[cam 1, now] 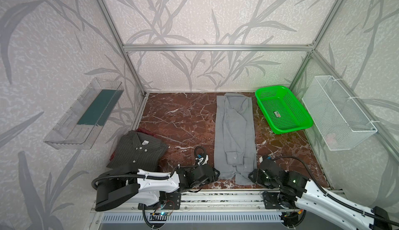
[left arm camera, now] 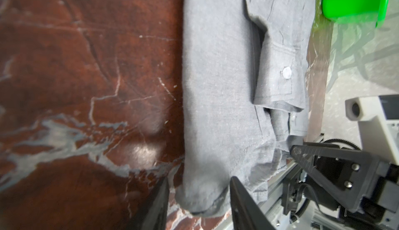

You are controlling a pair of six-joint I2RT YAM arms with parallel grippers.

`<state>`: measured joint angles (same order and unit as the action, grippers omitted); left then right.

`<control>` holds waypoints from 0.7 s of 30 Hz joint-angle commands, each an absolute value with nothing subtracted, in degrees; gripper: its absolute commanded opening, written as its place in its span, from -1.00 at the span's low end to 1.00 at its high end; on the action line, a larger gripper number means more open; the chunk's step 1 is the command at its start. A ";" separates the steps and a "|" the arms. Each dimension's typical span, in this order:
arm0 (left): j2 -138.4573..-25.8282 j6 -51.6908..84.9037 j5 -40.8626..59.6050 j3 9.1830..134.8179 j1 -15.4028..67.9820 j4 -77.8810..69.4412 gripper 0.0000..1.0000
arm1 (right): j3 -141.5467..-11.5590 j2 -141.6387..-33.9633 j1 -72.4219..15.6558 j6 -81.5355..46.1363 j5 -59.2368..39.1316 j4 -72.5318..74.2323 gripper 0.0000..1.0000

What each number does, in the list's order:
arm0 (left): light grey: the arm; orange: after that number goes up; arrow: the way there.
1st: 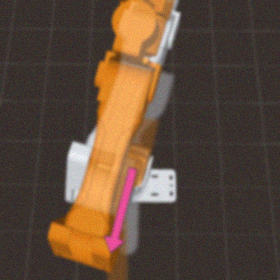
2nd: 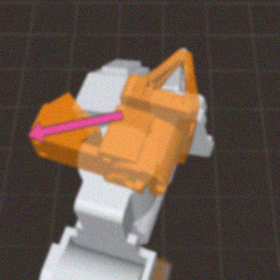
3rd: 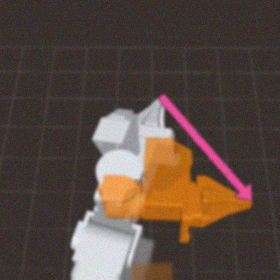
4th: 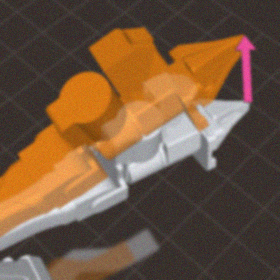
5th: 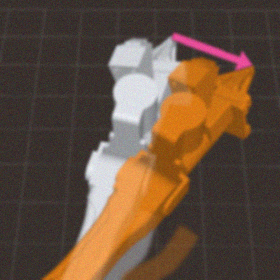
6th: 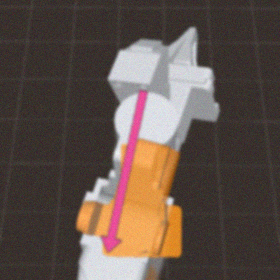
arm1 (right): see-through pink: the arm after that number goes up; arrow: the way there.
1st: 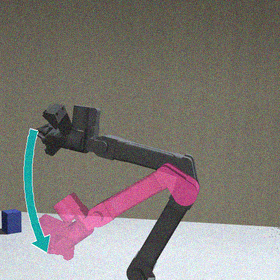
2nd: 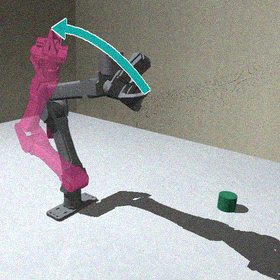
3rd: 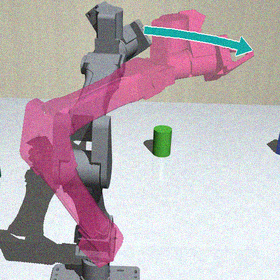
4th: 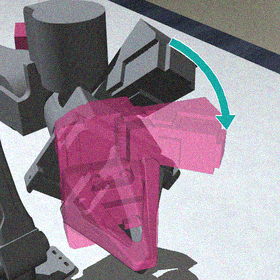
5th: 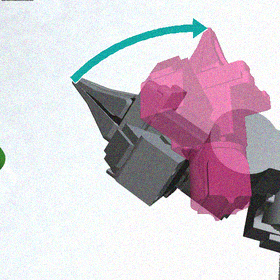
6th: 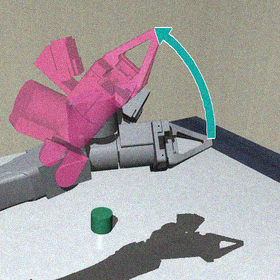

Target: Fold and stack the long sleeve shirts

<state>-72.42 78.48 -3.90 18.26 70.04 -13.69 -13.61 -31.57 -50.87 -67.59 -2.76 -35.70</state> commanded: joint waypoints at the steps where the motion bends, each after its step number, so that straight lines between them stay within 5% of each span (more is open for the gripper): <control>1: -75.49 78.34 -2.80 17.90 69.73 -14.61 -0.16 | -13.40 -32.08 -50.62 -67.38 -2.75 -36.68 -0.10; 7: -80.88 78.13 0.64 19.01 69.18 -19.00 -0.31 | -14.77 -31.73 -50.62 -66.01 -2.42 -37.31 -0.27; 12: -81.23 78.31 1.76 18.63 68.55 -20.00 -0.66 | -15.53 -31.47 -50.62 -64.90 -2.12 -38.26 -0.49; 14: -80.62 78.39 1.66 19.02 68.47 -18.76 -0.96 | -15.94 -31.23 -50.58 -64.50 -1.73 -38.60 -0.67; 18: -78.93 78.65 2.21 21.20 68.47 -15.51 -1.00 | -17.47 -30.84 -50.63 -63.94 -1.74 -38.76 -1.00; 21: -77.67 79.94 2.44 23.12 68.73 -14.56 -1.00 | -19.83 -31.57 -50.60 -63.39 -2.77 -39.83 -1.00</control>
